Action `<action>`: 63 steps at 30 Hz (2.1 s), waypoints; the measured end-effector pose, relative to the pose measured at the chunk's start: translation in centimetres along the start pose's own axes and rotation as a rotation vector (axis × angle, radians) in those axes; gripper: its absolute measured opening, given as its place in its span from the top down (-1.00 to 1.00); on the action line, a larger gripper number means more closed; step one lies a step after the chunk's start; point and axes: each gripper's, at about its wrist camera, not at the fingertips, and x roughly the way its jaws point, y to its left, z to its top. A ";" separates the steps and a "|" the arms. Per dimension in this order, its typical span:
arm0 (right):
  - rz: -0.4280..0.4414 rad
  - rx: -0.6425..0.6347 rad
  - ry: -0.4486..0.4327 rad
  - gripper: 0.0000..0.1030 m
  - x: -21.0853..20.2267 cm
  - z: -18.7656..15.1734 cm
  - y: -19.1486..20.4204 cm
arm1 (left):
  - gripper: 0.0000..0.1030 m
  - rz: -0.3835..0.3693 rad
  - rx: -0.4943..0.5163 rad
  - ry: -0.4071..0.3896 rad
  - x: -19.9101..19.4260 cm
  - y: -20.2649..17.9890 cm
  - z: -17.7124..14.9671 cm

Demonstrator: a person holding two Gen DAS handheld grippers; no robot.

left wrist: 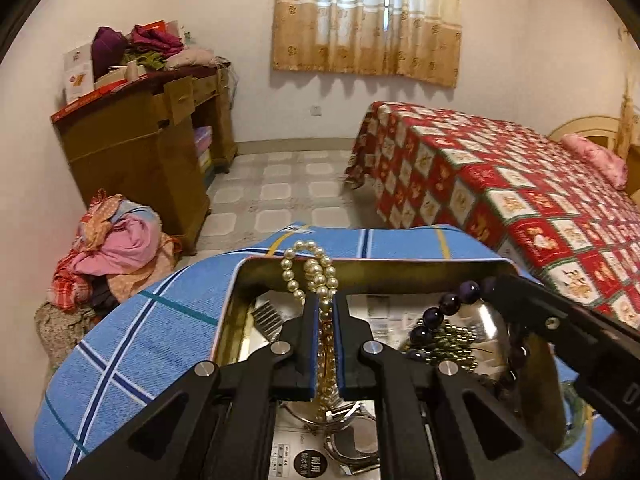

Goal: Organize jewelry
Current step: 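Lower the pearls into the pink tin with the left tool while the right drops the bracelet, then move the left tool to the red tassel while the right tool reaches the brown wooden bead strand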

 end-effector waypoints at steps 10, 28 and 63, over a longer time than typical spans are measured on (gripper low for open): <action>-0.035 -0.012 -0.135 0.05 -6.6 0.4 1.8 | -0.45 0.062 -0.037 -0.053 -5.2 0.8 0.6; -0.166 -0.030 -0.125 -0.19 -17.0 -9.8 1.0 | -0.45 0.092 0.038 -0.018 -16.3 -1.2 -9.3; -0.250 0.013 -0.031 0.25 -23.1 -18.4 -5.3 | -0.45 -0.386 0.207 0.143 -15.4 -10.9 -16.3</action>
